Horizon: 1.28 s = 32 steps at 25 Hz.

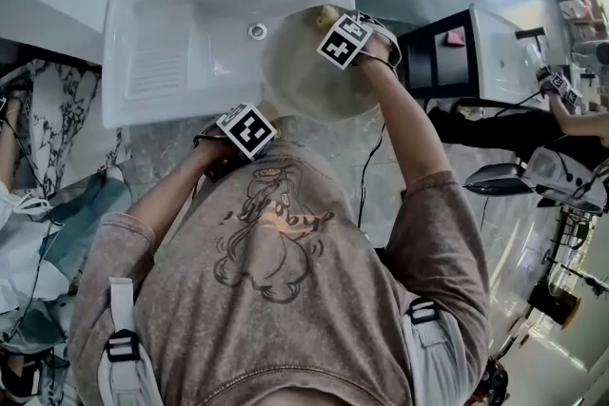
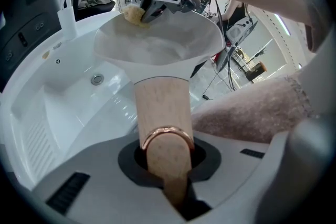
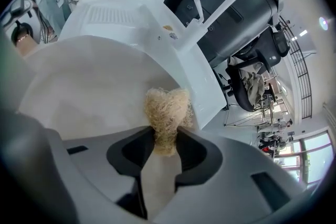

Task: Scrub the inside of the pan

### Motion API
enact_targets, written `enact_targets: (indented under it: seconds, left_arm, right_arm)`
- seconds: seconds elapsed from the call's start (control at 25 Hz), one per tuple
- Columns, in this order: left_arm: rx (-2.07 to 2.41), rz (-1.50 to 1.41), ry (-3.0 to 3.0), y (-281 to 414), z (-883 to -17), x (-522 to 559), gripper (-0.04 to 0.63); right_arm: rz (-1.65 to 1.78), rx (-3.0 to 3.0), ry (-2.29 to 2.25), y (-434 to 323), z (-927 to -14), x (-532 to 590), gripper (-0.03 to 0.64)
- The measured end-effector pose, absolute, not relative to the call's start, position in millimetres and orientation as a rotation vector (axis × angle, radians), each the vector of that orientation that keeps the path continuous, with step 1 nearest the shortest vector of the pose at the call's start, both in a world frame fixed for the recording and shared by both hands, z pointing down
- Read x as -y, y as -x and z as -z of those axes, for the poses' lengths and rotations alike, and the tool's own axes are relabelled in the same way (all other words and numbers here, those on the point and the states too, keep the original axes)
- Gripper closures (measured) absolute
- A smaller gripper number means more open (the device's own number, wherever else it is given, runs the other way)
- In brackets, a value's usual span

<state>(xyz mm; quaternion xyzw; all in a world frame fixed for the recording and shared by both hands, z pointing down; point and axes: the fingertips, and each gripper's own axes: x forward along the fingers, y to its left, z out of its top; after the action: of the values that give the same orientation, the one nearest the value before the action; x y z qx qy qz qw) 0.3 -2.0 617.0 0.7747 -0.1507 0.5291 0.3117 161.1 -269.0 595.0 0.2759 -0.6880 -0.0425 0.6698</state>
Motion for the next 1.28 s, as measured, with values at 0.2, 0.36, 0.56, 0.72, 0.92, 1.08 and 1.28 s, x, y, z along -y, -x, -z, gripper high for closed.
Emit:
enact_targets:
  seconds: [0.2,0.36,0.56,0.72,0.92,1.08,1.28]
  left_arm:
    - [0.395,-1.399,-2.027,0,-620,0,0.541]
    - [0.395,-1.399,-2.014,-1,-617,-1,0.541]
    - [0.396,-1.396,-2.007,0,-615,1,0.541]
    - [0.393,-1.397,-2.007,-1,-615,1,0.541]
    - [0.387,-1.389,-2.012,-3,-617,0,0.541]
    - [0.379,-1.388,-2.019,-3,-621,0,0.542]
    - [0.372,-1.394,-2.004,-3,-617,-1,0.543]
  right_arm:
    - [0.085,1.531,-0.609,-180,-588,262,0.472]
    - [0.076,1.51,-0.579,-193,-583,254,0.474]
    - [0.035,1.481,-0.552,-210,-576,243,0.474]
    - [0.015,1.449,-0.529,-222,-572,233,0.474]
    - [-0.01,1.461,-0.45,-224,-572,218,0.476]
    - [-0.043,1.426,-0.371,-230,-570,197,0.477]
    - [-0.097,1.348,-0.292,-243,-560,168,0.477]
